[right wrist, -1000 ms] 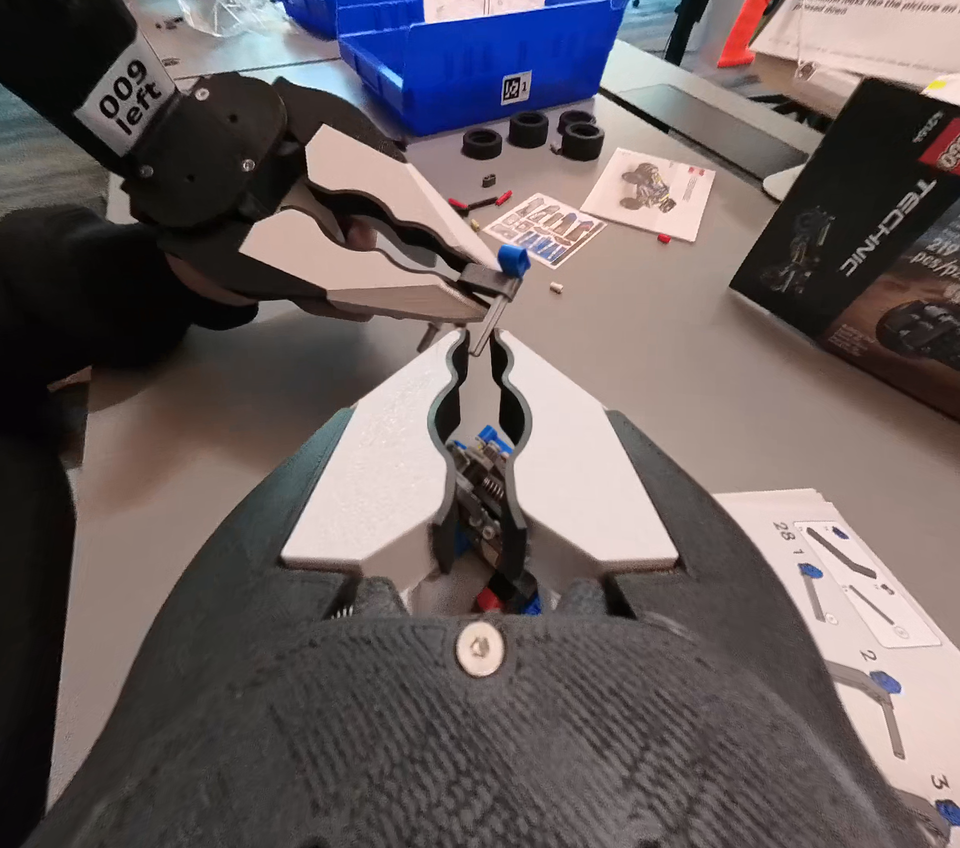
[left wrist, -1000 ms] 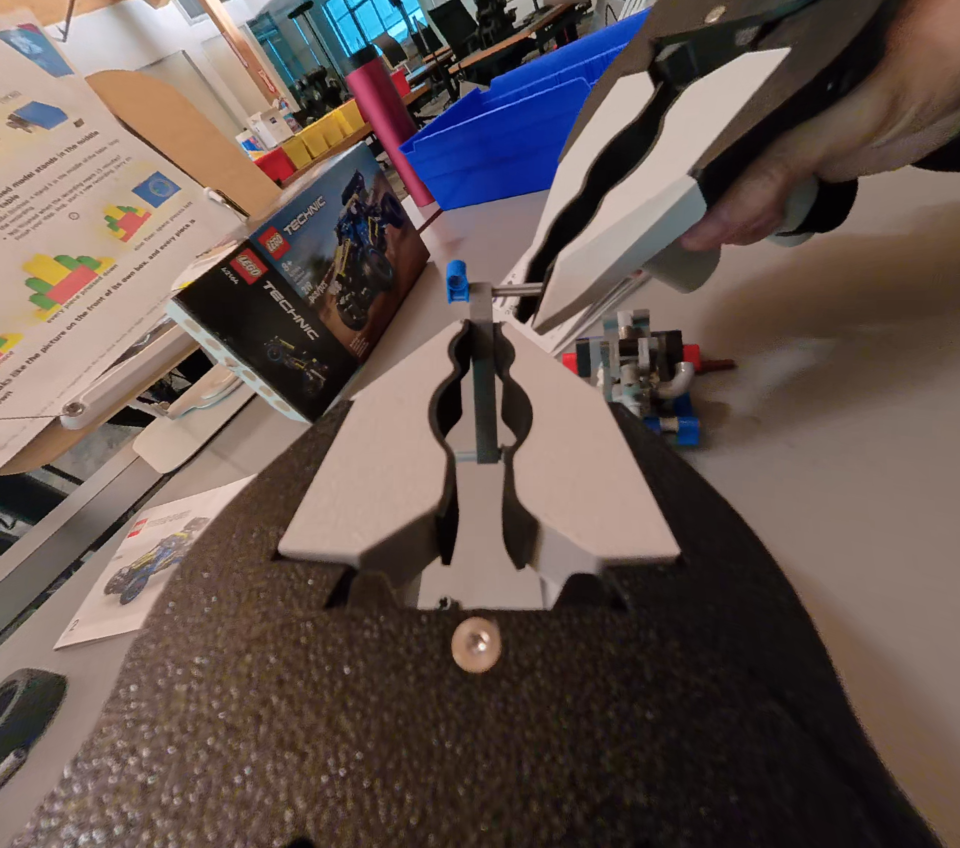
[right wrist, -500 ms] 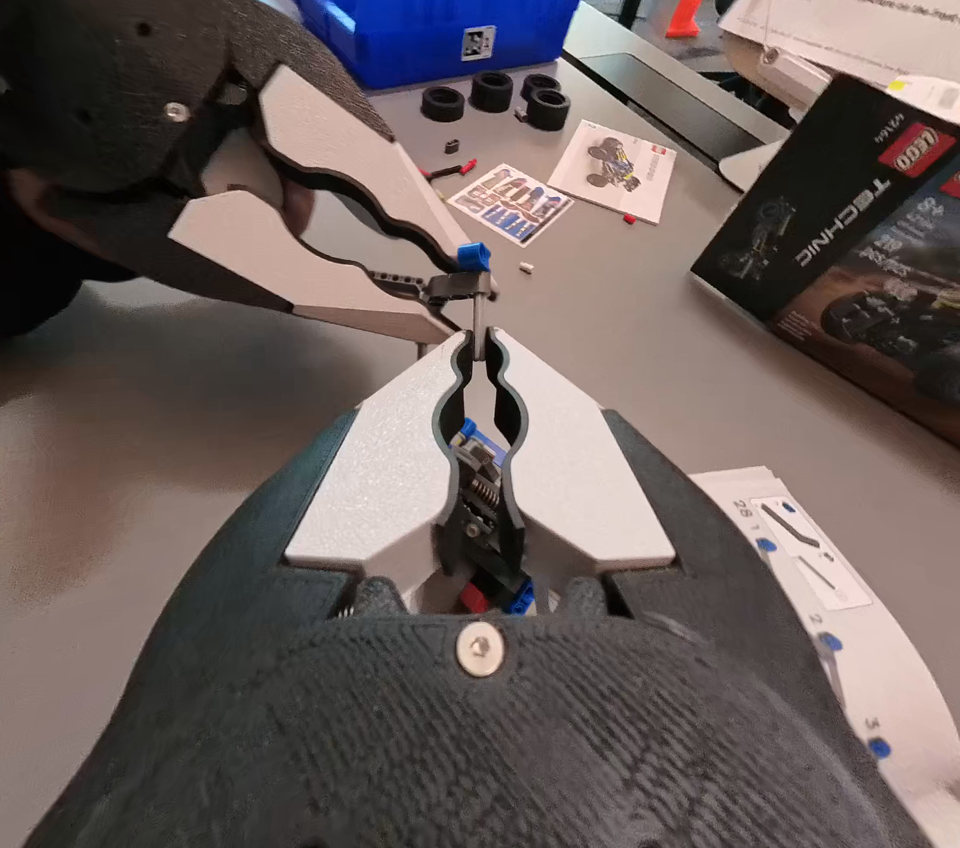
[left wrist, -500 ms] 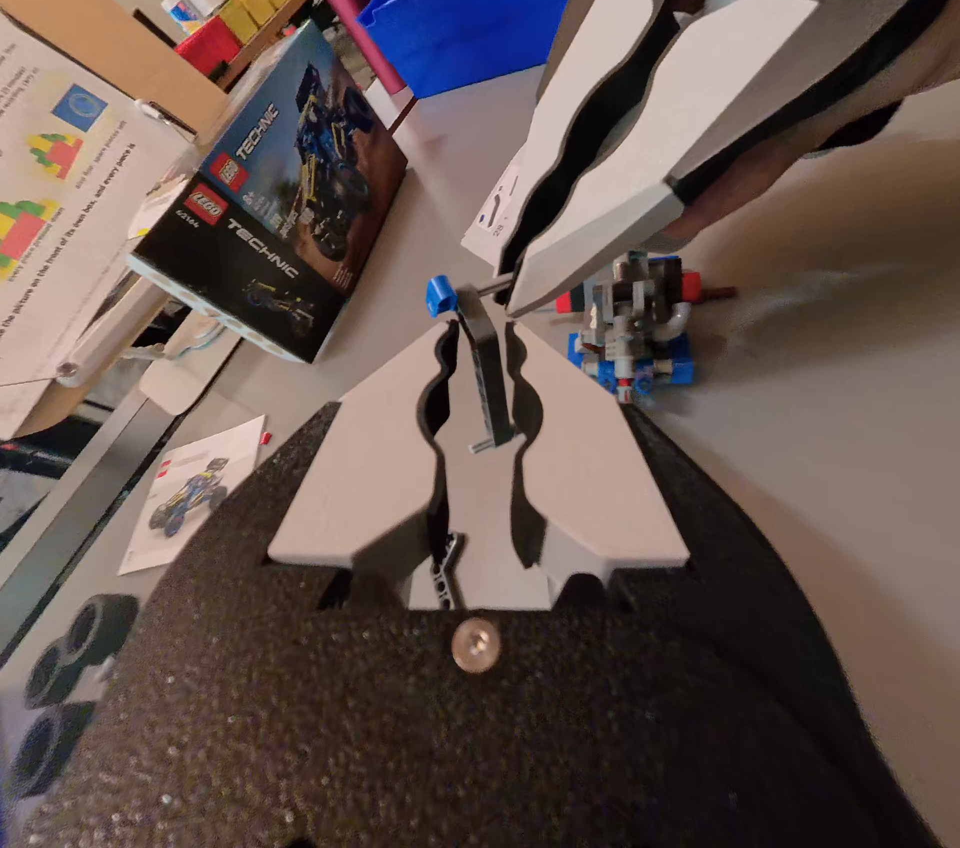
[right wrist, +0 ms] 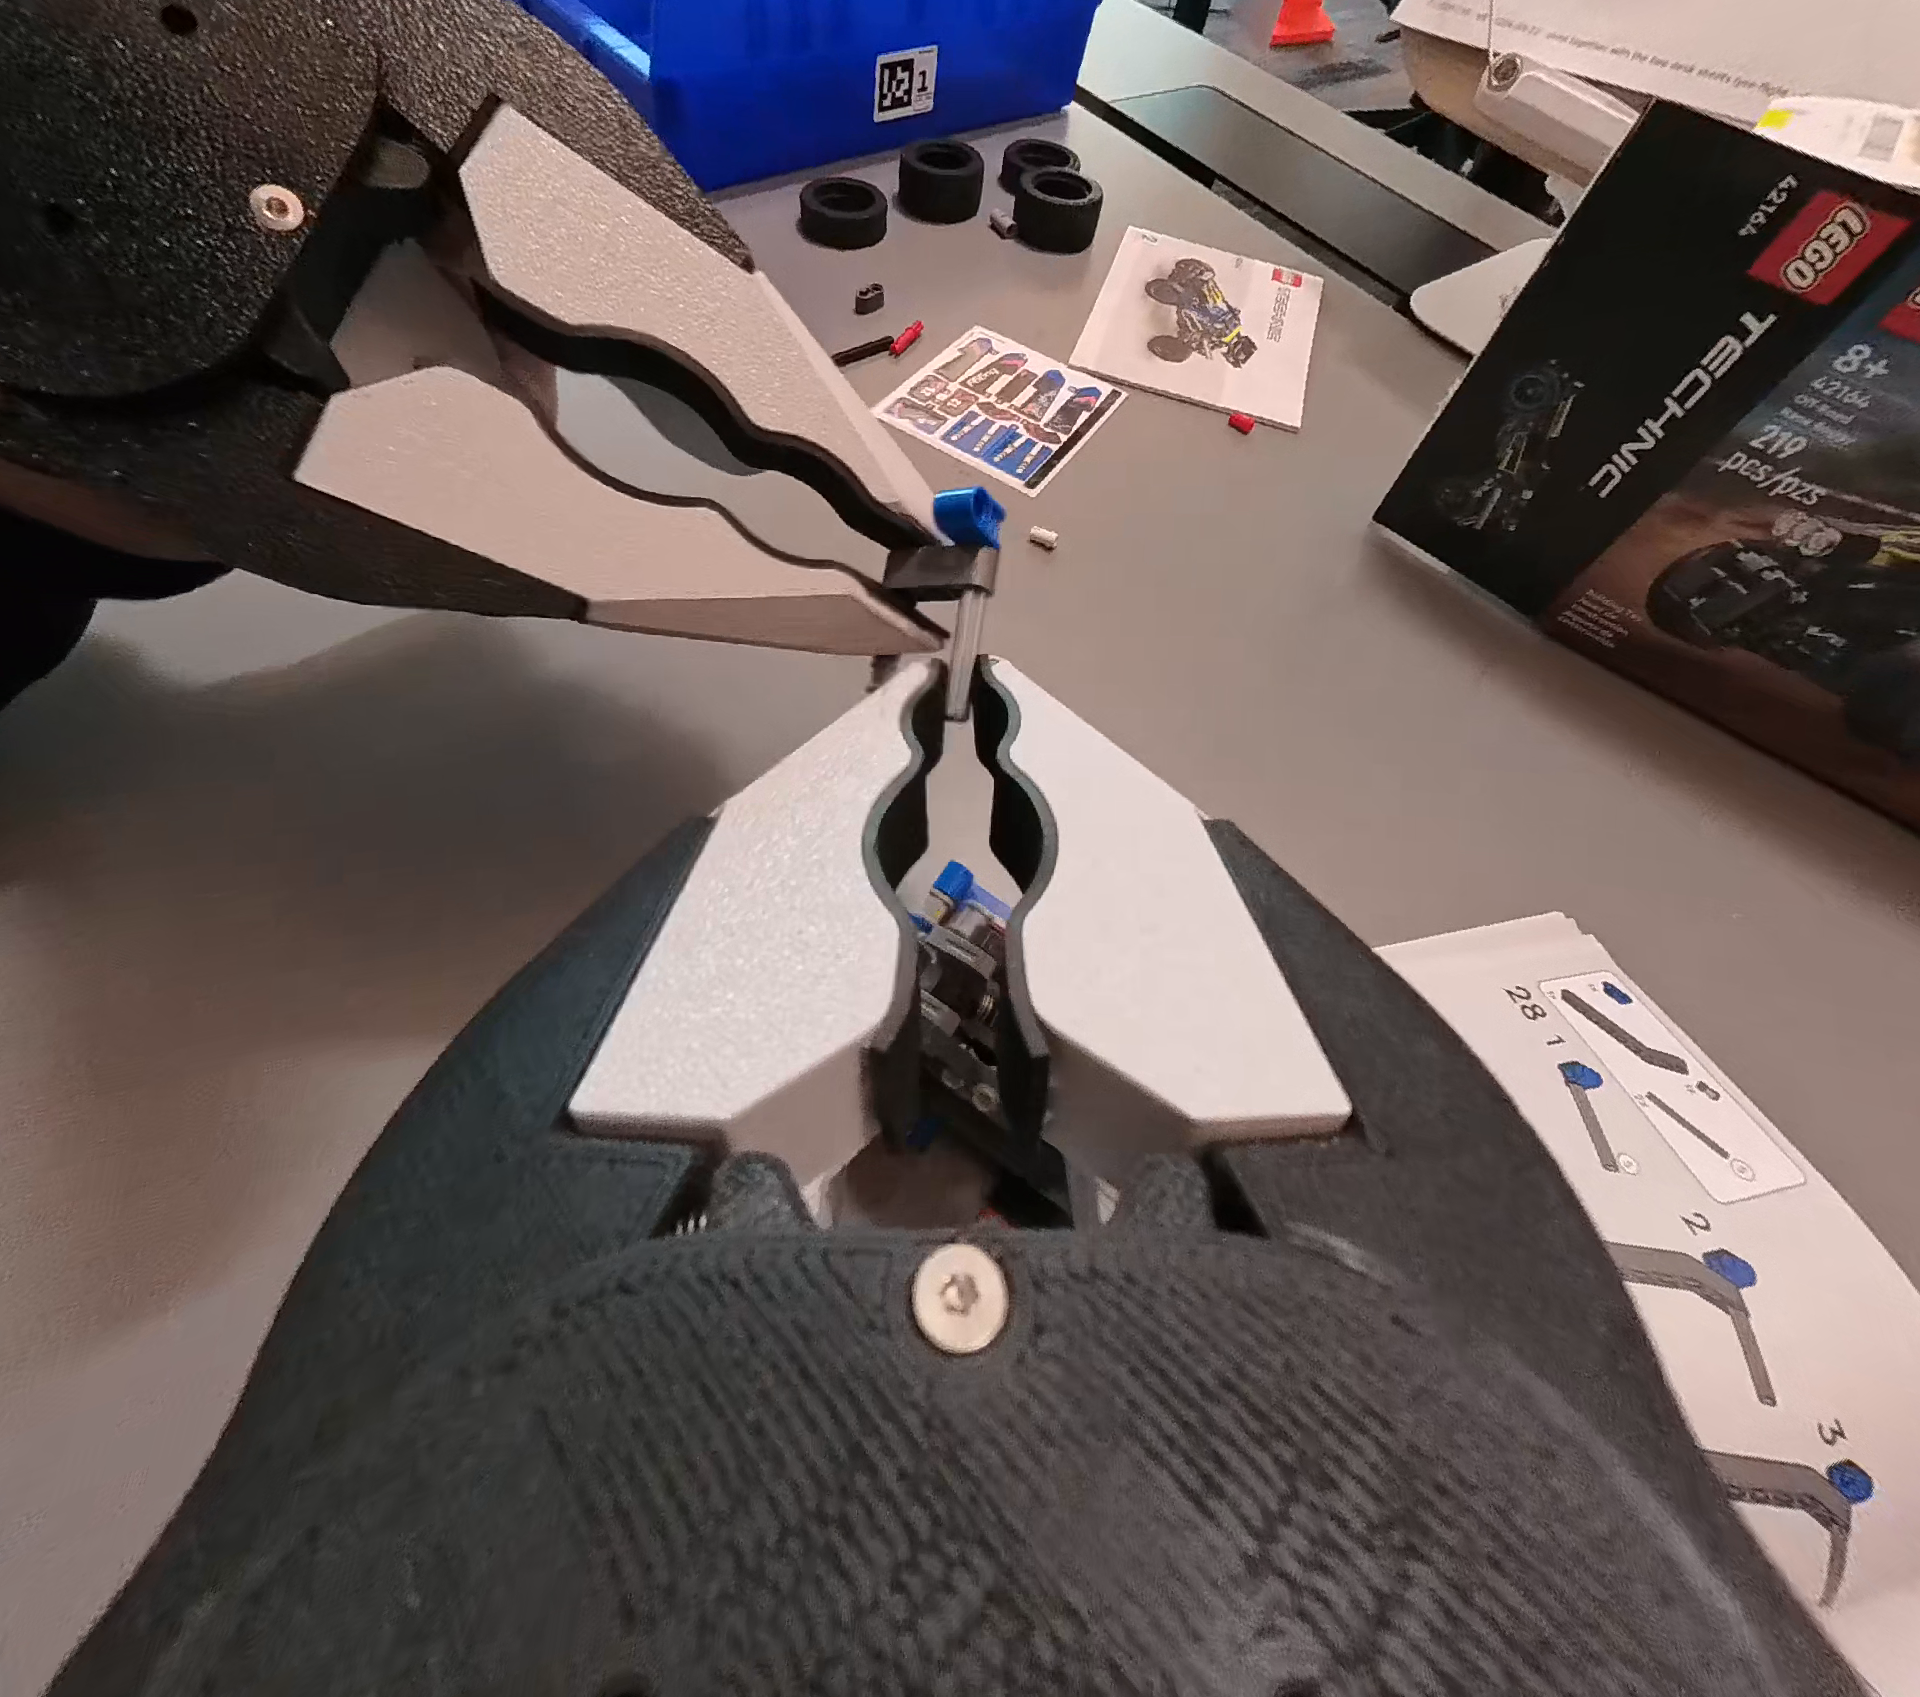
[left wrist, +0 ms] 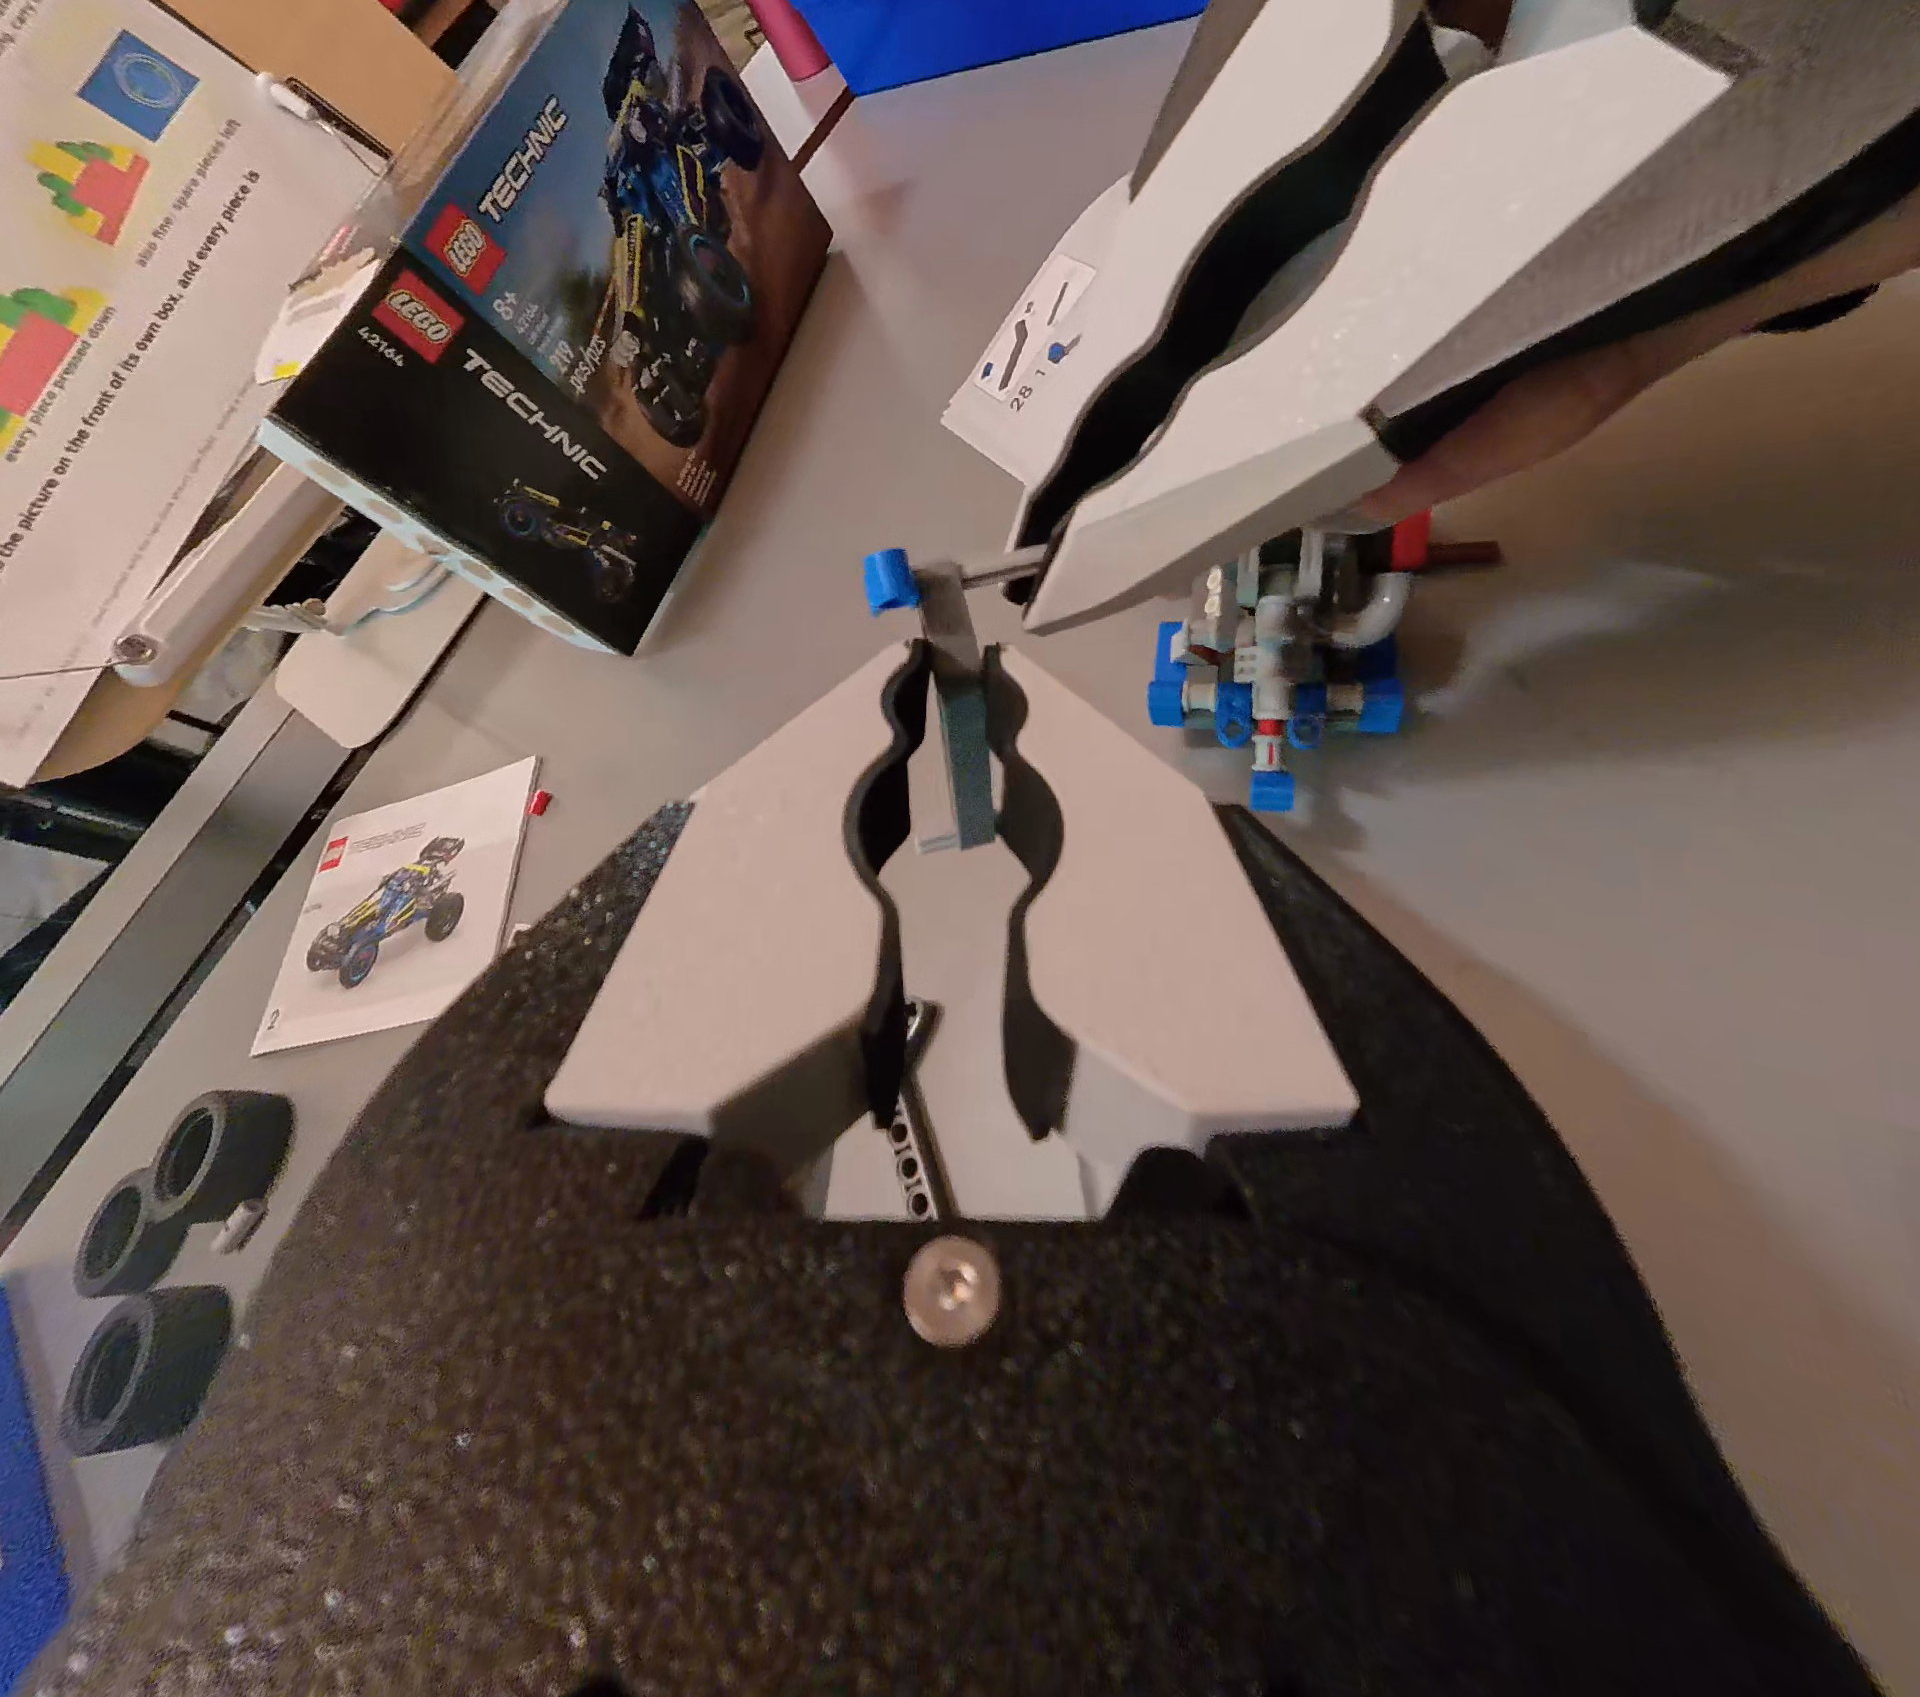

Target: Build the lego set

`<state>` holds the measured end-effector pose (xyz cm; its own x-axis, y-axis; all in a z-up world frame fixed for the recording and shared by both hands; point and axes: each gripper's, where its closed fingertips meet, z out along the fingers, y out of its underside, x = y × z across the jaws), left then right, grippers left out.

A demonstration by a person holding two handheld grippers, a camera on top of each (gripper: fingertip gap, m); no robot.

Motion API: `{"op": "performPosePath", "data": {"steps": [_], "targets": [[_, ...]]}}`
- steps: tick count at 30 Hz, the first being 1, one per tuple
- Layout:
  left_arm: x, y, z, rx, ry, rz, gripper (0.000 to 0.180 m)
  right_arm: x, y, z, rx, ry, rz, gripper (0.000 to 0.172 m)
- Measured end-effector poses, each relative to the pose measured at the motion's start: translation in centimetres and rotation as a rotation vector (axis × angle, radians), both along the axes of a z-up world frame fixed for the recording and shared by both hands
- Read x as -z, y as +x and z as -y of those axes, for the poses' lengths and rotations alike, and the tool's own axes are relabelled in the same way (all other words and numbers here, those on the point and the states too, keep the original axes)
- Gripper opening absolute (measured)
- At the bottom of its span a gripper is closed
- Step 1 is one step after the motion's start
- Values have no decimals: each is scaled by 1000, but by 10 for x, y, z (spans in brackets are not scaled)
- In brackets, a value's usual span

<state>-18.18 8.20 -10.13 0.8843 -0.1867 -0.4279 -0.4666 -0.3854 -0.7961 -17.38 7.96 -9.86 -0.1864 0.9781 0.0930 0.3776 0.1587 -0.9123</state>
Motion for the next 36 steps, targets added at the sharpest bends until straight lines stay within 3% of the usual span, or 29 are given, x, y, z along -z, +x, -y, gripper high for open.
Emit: {"op": "performPosePath", "data": {"steps": [4, 10, 17, 31, 36], "targets": [[-1, 1, 0, -5, -2, 56, 8, -1, 1, 0, -3, -12, -1, 2], [-1, -2, -4, 1, 17, -52, 6, 2, 2, 1, -16, -28, 12, 3], [-12, 2, -6, 20, 116, -52, 6, -5, 4, 0, -35, -138, -15, 2], [-4, 3, -1, 79, 70, 123, 5, -5, 14, 10, -220, 45, -51, 6], [6, -7, 2, 73, 35, 184, 5, -15, 14, 15, -244, 109, -121, 21]]}}
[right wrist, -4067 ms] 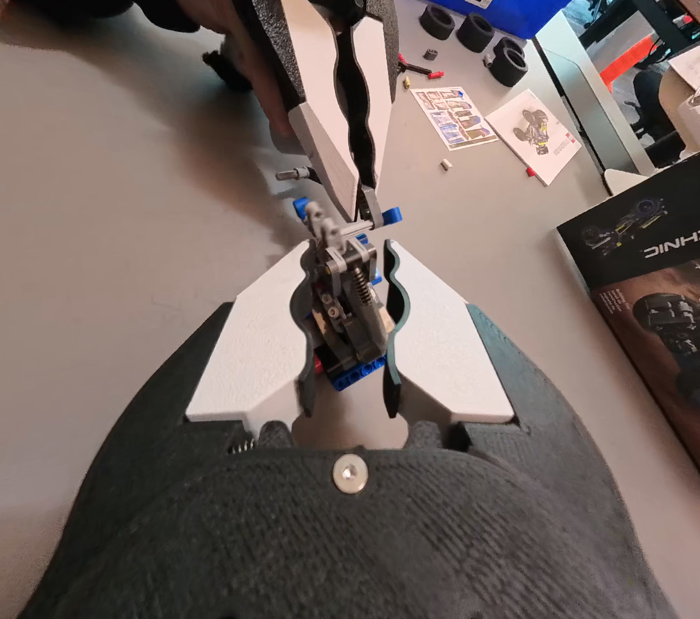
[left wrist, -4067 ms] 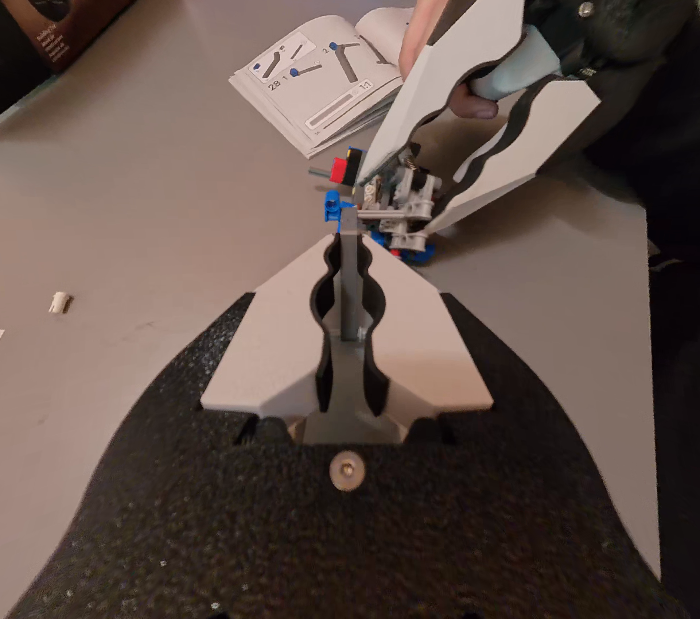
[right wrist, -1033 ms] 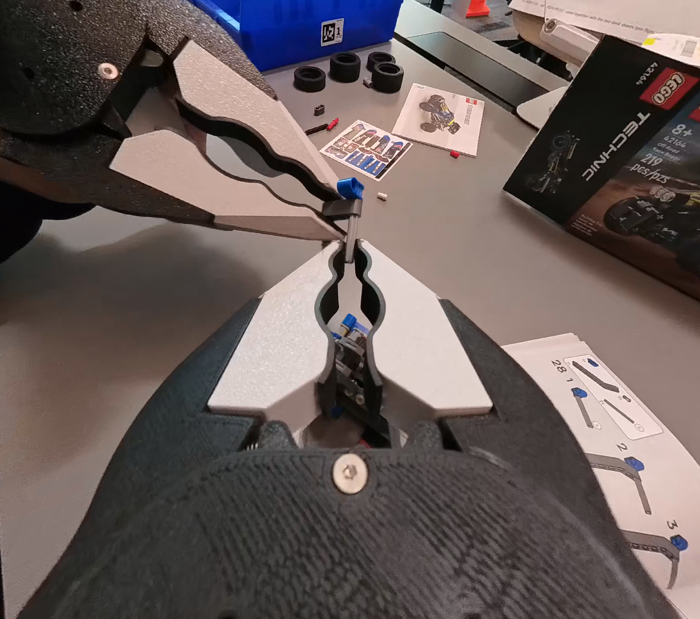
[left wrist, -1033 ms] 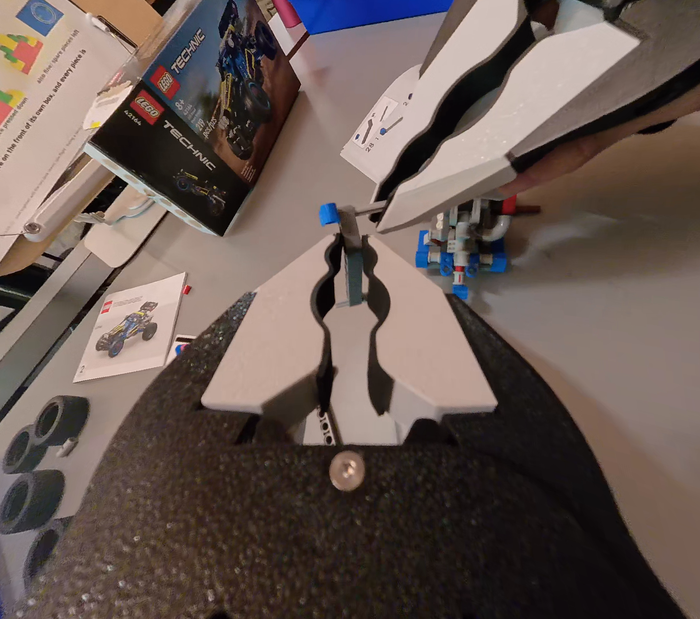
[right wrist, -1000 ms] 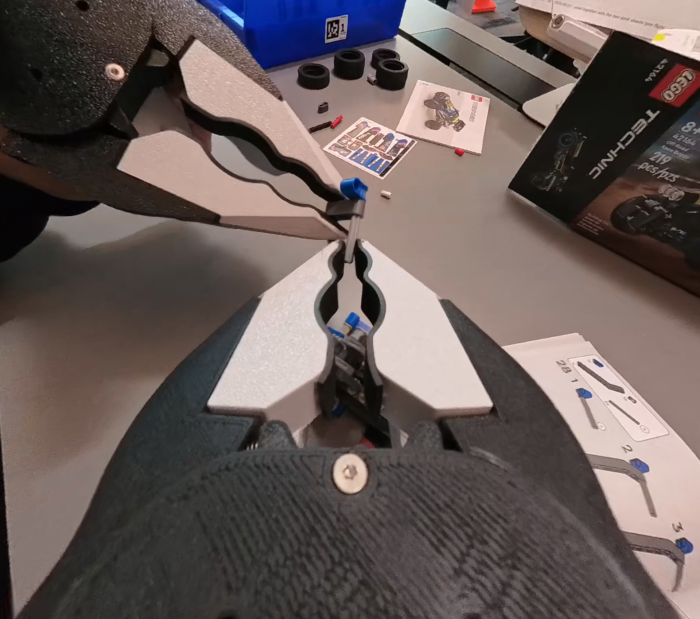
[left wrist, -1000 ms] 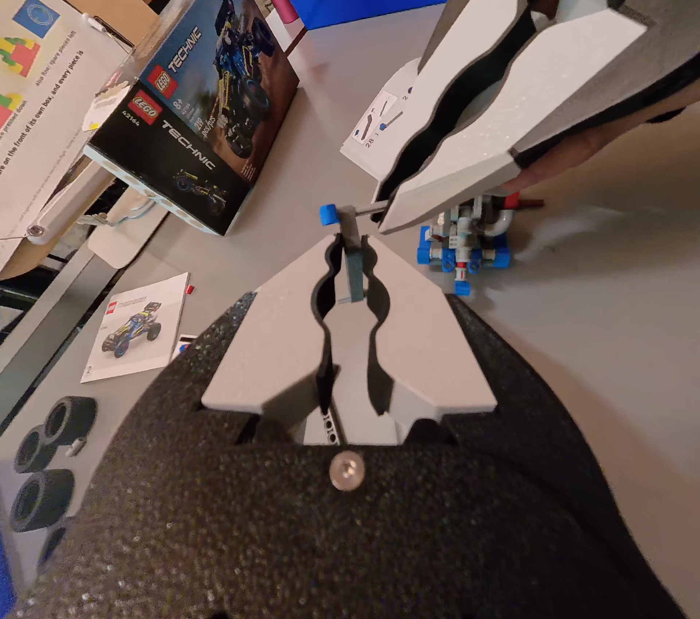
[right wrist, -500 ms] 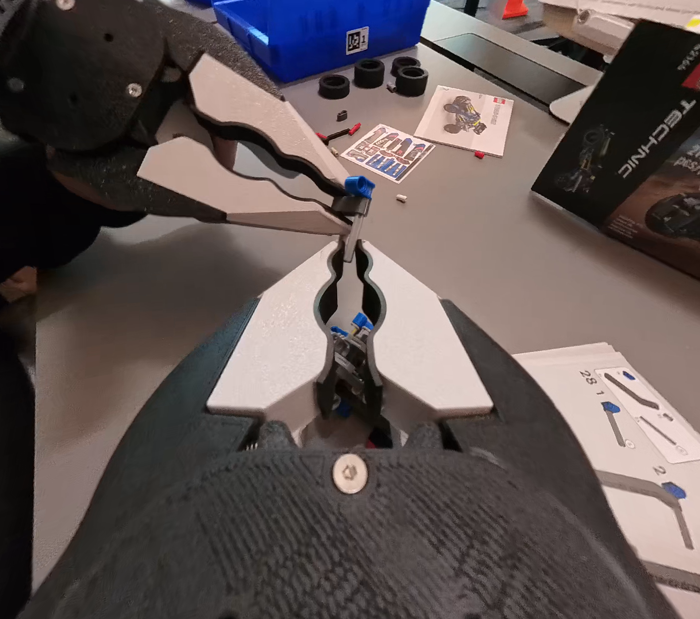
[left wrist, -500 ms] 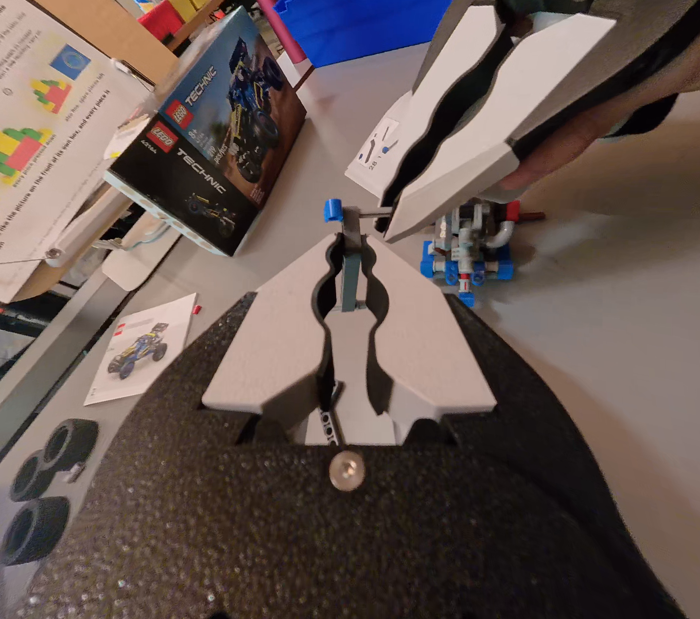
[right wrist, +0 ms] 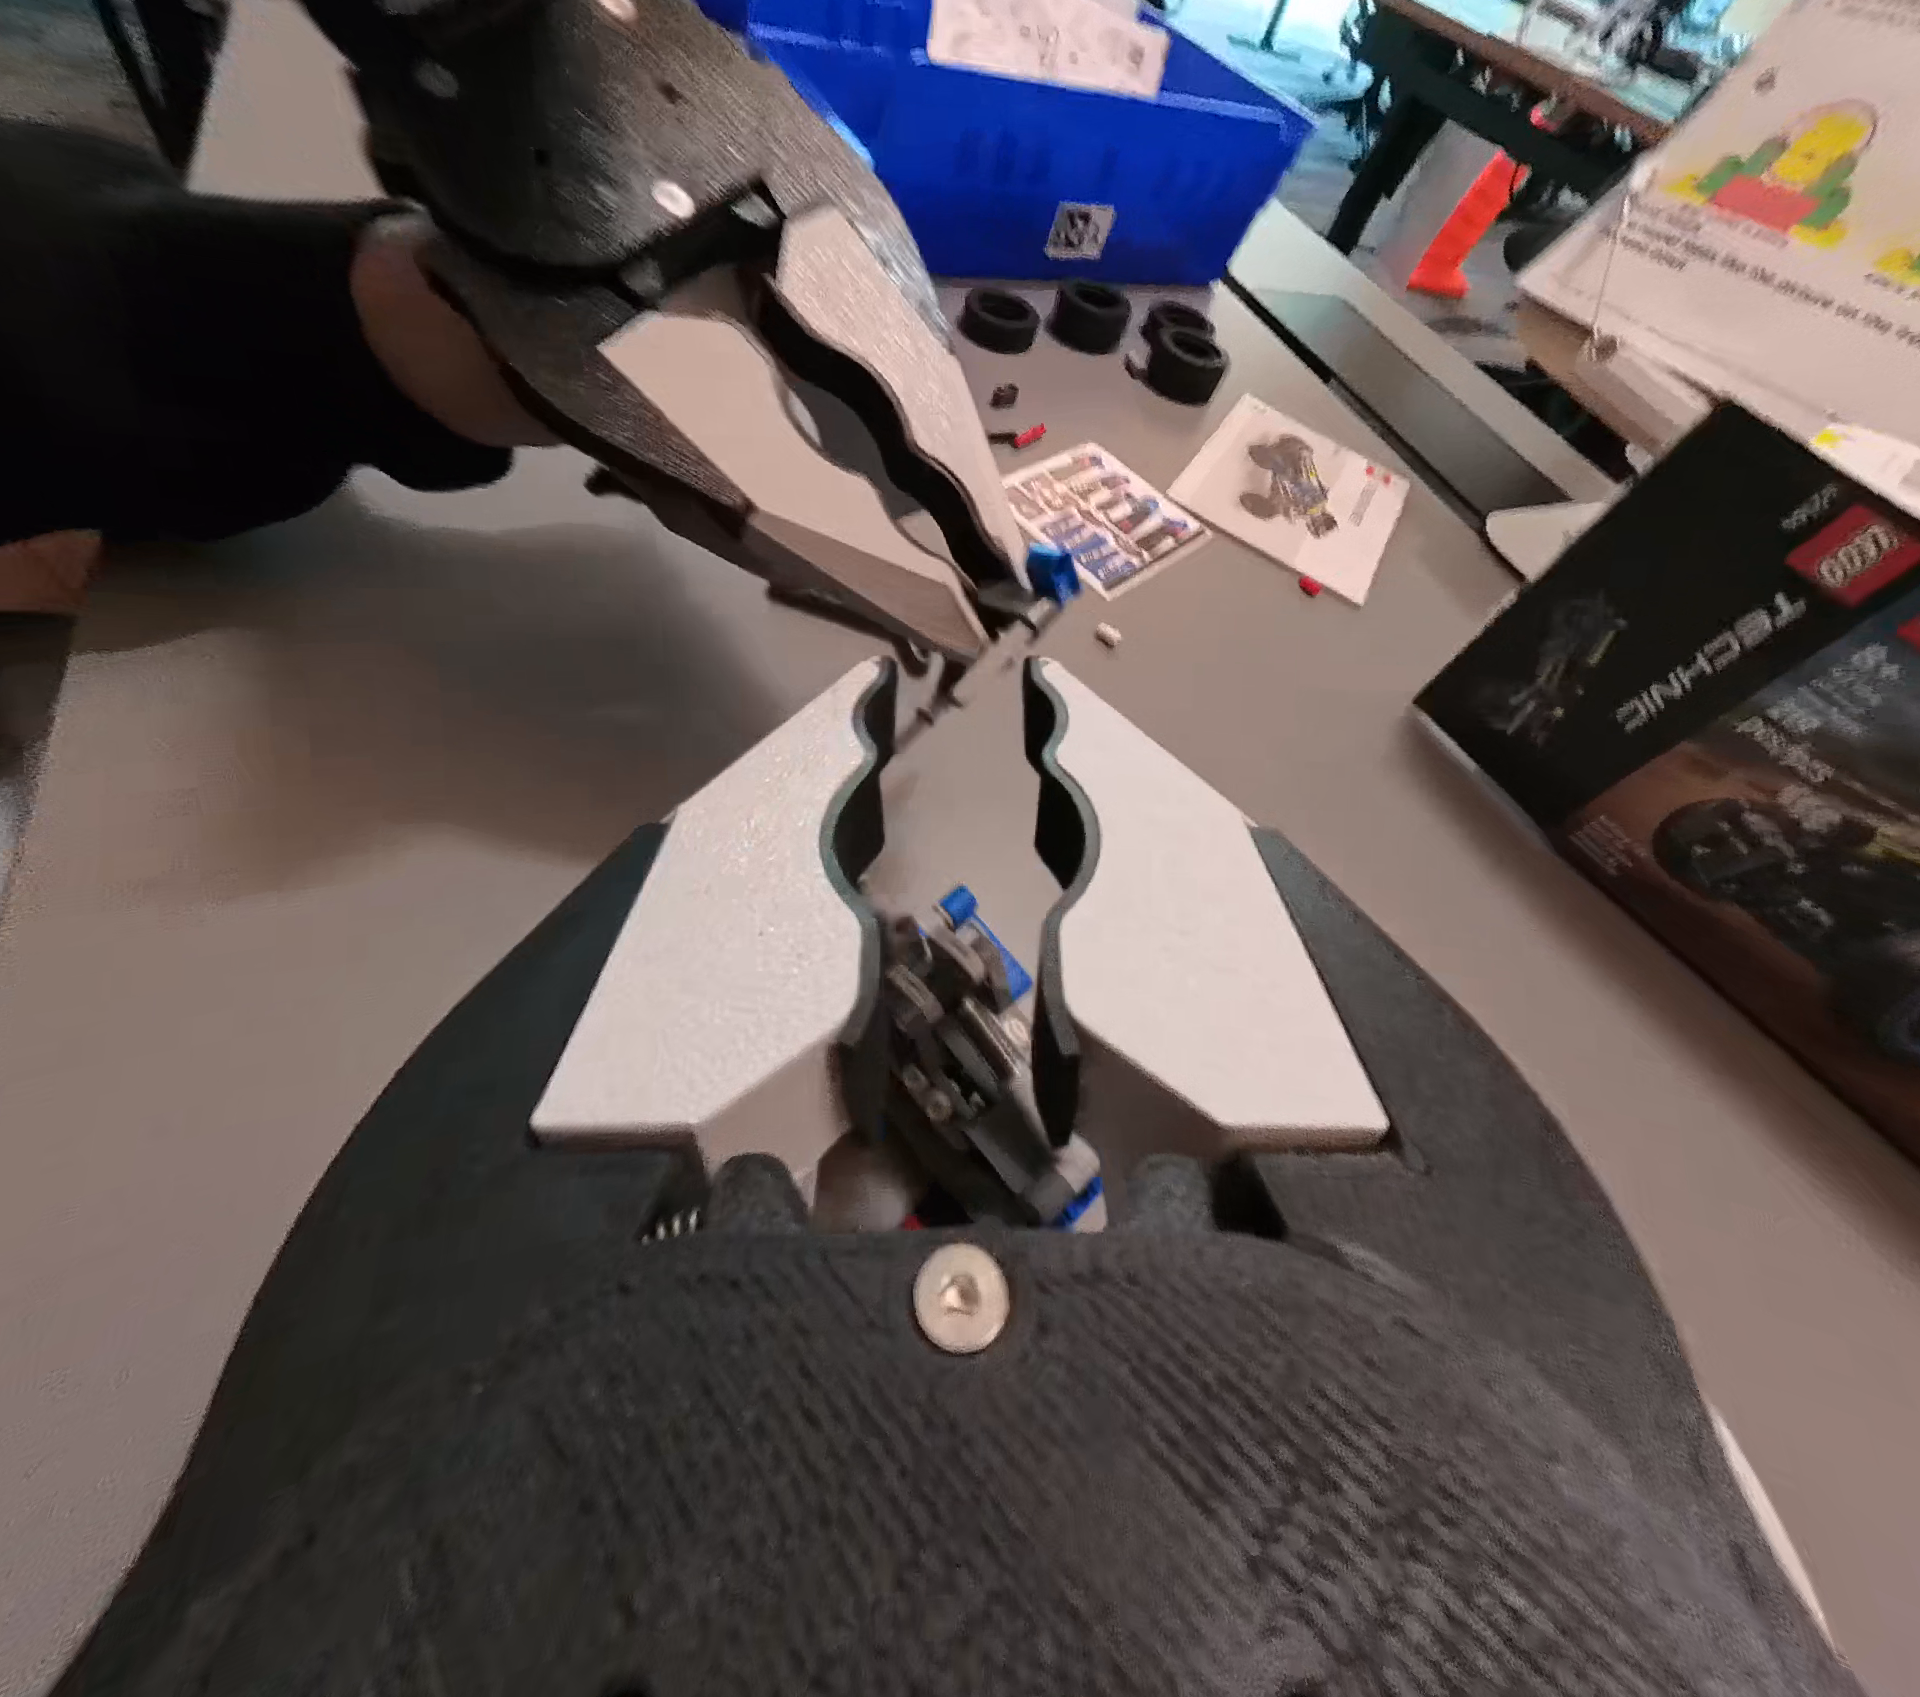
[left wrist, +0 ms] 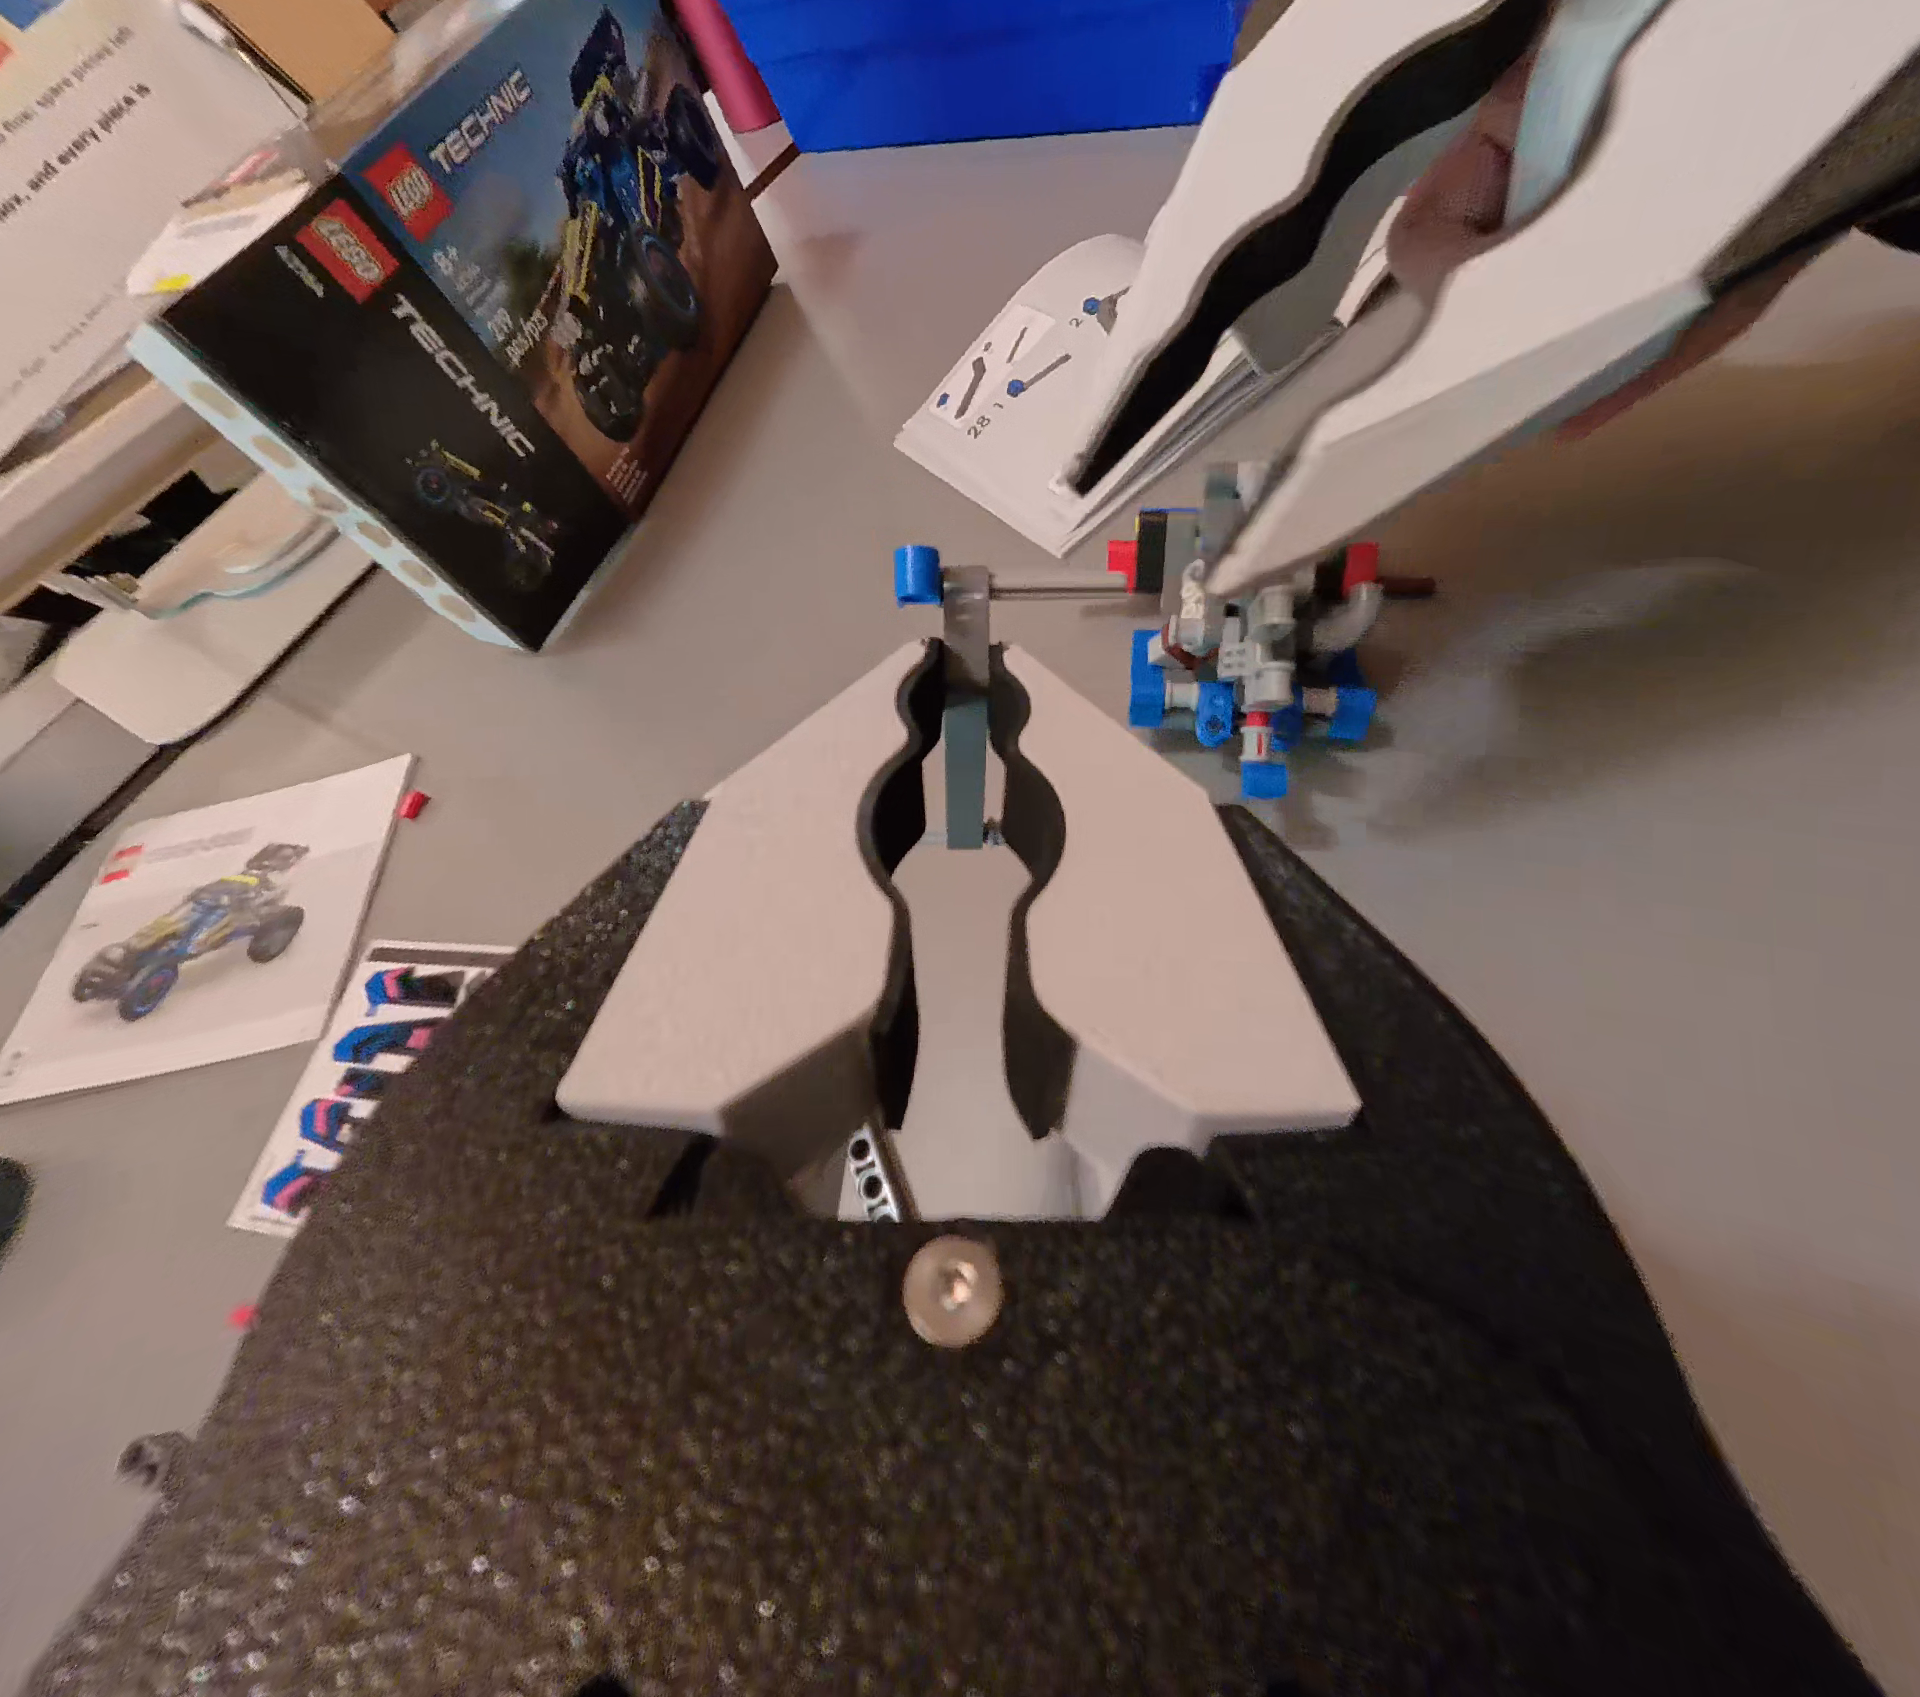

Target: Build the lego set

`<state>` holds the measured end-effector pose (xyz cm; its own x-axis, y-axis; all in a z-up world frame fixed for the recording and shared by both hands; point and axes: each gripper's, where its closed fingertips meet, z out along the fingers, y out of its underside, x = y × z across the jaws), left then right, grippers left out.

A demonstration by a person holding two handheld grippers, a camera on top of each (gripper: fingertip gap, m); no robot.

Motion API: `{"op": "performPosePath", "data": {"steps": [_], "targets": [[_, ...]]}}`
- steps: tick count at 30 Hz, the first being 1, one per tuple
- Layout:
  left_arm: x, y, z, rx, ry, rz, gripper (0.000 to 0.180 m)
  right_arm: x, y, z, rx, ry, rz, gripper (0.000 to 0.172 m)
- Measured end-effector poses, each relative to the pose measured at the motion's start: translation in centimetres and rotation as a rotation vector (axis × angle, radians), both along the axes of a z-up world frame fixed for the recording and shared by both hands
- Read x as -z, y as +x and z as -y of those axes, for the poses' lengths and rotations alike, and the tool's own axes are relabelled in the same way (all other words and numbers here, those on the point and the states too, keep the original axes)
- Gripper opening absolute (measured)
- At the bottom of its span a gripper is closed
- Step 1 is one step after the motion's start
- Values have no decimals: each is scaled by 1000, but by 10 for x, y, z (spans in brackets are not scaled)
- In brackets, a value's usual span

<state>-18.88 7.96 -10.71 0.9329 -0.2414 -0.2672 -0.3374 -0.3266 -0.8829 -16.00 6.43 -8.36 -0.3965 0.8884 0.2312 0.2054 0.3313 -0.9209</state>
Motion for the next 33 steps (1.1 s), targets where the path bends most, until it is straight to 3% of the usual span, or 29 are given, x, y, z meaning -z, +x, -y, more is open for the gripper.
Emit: {"op": "performPosePath", "data": {"steps": [6, 11, 15, 24, 33], "targets": [[5, 1, 1, 59, -13, 75, 5, 1, 10, 20, -150, 117, -38, 51], [7, 7, -2, 125, -3, 151, 5, 14, 22, 24, -220, 201, -12, 58], [14, 11, -5, 164, -23, 146, 5, 26, 34, 2, -206, 277, 33, 58], [26, 21, -6, 229, -53, 42, 5, 42, 26, -6, -230, 267, 23, 40], [25, 27, -13, 222, 28, 10, 4, 41, 23, -8, -228, 286, -3, 18]]}}
